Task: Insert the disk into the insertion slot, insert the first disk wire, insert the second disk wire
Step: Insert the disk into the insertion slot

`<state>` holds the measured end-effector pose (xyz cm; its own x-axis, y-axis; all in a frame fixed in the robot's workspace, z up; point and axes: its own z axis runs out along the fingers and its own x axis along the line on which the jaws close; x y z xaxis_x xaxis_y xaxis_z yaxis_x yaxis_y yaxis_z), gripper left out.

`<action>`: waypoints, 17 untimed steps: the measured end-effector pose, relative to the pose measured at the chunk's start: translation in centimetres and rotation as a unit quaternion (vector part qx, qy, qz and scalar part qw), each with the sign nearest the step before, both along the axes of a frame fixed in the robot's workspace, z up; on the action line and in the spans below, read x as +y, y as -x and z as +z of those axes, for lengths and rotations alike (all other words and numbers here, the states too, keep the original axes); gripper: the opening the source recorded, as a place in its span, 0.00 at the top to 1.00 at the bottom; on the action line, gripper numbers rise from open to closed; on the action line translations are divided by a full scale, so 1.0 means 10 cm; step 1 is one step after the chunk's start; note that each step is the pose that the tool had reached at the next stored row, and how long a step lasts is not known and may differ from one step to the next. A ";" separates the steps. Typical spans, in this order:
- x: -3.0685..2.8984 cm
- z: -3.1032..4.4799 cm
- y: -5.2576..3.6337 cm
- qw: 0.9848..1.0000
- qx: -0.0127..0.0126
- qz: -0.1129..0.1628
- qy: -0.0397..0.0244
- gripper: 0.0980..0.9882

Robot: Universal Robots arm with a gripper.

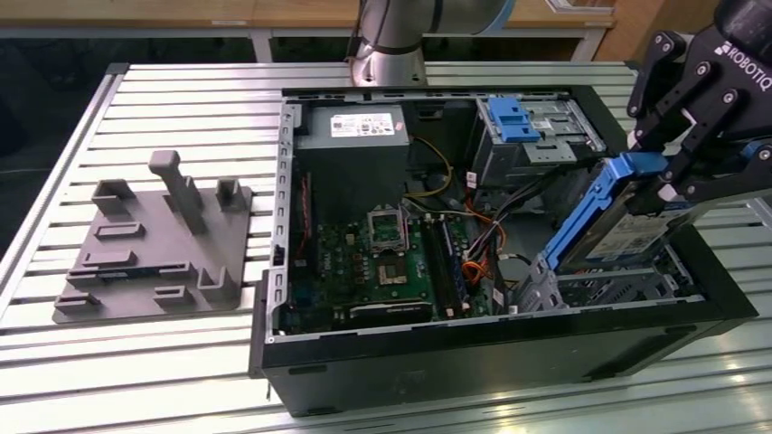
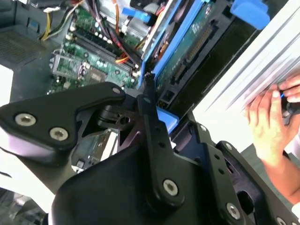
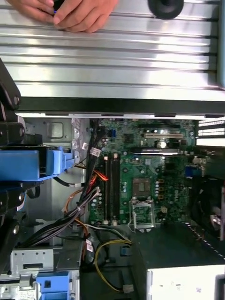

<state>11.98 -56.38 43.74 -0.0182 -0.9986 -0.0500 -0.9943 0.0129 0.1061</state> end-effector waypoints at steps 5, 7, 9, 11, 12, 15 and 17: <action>0.000 0.002 -0.035 1.000 0.008 0.000 0.000 0.70; 0.000 -0.001 -0.055 1.000 0.008 0.000 0.000 0.70; 0.000 -0.004 -0.072 1.000 0.008 0.000 0.000 0.70; -0.001 -0.008 -0.091 1.000 0.008 0.000 0.000 0.70; 0.000 -0.012 -0.103 1.000 0.008 0.000 0.000 0.70; 0.000 -0.027 -0.128 1.000 0.008 0.000 0.000 0.70; 0.000 -0.046 -0.141 1.000 0.008 0.000 0.000 0.70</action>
